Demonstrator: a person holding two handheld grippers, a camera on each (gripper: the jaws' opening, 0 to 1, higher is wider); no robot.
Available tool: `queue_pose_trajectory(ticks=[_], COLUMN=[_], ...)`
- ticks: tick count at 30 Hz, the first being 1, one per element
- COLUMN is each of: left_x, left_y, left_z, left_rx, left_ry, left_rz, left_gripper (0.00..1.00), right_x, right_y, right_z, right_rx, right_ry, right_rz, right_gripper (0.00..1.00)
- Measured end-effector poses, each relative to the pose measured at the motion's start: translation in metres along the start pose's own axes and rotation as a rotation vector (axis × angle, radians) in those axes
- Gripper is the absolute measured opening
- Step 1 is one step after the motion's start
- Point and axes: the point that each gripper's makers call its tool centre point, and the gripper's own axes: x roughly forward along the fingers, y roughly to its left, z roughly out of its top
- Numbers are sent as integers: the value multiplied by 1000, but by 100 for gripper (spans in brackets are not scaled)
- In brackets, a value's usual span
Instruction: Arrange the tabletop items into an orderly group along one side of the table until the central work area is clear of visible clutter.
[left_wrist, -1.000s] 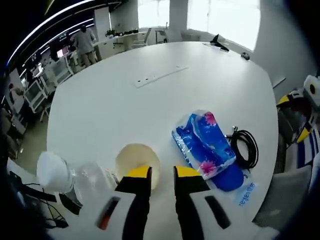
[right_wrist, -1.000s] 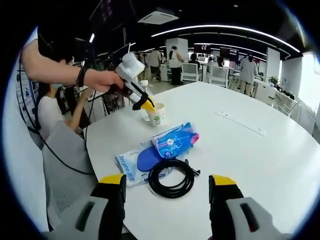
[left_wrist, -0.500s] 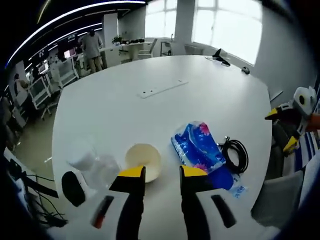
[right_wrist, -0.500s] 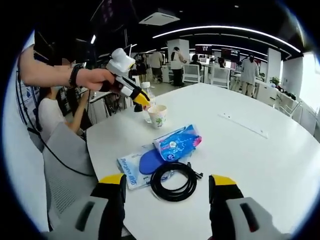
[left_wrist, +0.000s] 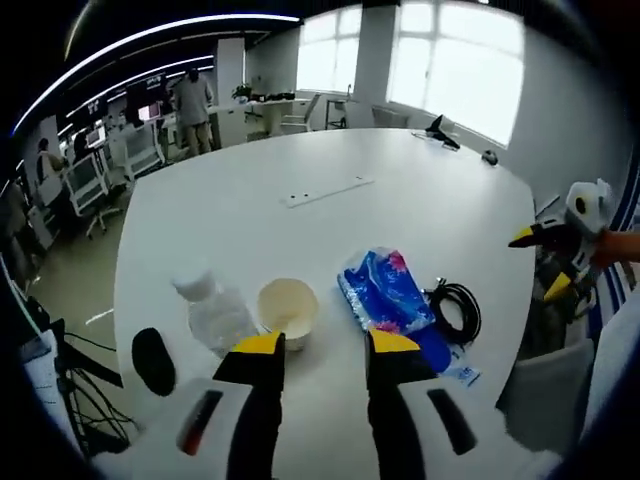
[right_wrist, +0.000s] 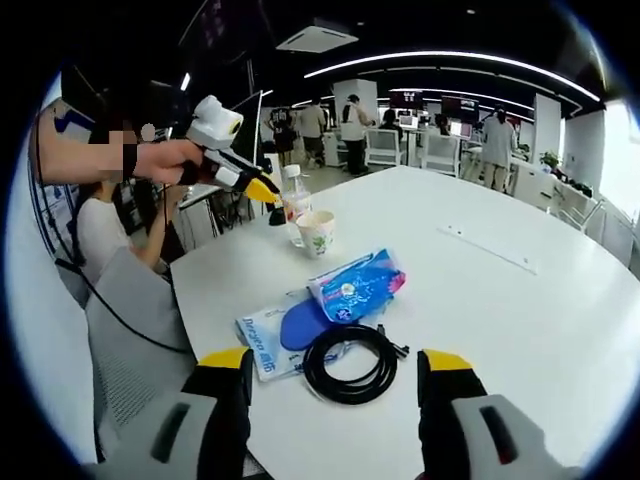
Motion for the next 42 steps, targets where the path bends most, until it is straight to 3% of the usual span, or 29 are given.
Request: queue_pose_trajectory(ticks=[18, 29, 31, 42], left_x=[-20, -10, -9, 3], left_y=[-31, -59, -56, -82], left_z=[-37, -53, -56, -59], left_rx=[-92, -136, -149, -189], left_ry=[-47, -34, -30, -13], left_rz=[-20, -29, -30, -41], left_gripper=[43, 44, 44, 44], right_x=[3, 8, 9, 20], right_y=[4, 7, 7, -4], right_z=[-13, -17, -19, -21], right_rx=[16, 8, 8, 6], right_ry=[19, 32, 36, 50], right_rz=[10, 25, 27, 39], right_gripper=[67, 66, 65, 64])
